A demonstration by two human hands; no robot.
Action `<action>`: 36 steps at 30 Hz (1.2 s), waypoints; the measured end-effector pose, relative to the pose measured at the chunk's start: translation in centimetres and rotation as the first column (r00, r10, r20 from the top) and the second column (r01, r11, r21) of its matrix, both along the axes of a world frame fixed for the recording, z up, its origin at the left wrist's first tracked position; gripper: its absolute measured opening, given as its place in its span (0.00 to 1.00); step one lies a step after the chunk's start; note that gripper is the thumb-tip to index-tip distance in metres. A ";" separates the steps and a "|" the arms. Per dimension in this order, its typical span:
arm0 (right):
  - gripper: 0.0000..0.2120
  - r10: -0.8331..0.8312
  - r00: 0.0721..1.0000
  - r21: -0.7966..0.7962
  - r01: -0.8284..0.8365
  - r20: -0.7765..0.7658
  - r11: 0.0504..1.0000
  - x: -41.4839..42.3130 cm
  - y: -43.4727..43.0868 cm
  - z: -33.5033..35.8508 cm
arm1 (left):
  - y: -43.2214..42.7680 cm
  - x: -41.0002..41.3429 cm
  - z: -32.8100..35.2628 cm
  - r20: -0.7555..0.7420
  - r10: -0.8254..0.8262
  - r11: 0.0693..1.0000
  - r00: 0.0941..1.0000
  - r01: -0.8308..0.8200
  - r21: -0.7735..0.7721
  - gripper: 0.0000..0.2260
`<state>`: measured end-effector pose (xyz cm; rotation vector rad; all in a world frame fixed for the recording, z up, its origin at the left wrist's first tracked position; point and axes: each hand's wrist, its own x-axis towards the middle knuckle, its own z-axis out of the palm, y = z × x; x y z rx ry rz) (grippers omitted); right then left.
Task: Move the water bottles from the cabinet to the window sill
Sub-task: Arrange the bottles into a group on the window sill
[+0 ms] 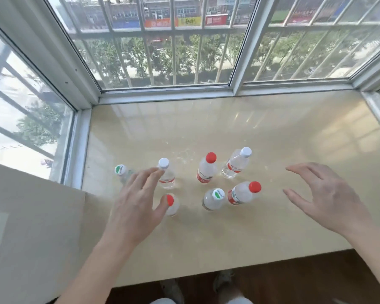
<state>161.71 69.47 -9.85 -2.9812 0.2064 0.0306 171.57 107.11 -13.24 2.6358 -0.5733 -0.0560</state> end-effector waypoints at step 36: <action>0.30 0.087 0.988 0.695 0.029 -0.131 0.718 13.9 -5.3 -23.4 | -17.6 6.6 -15.4 -0.419 0.250 0.953 0.873 -0.298 -0.051 0.25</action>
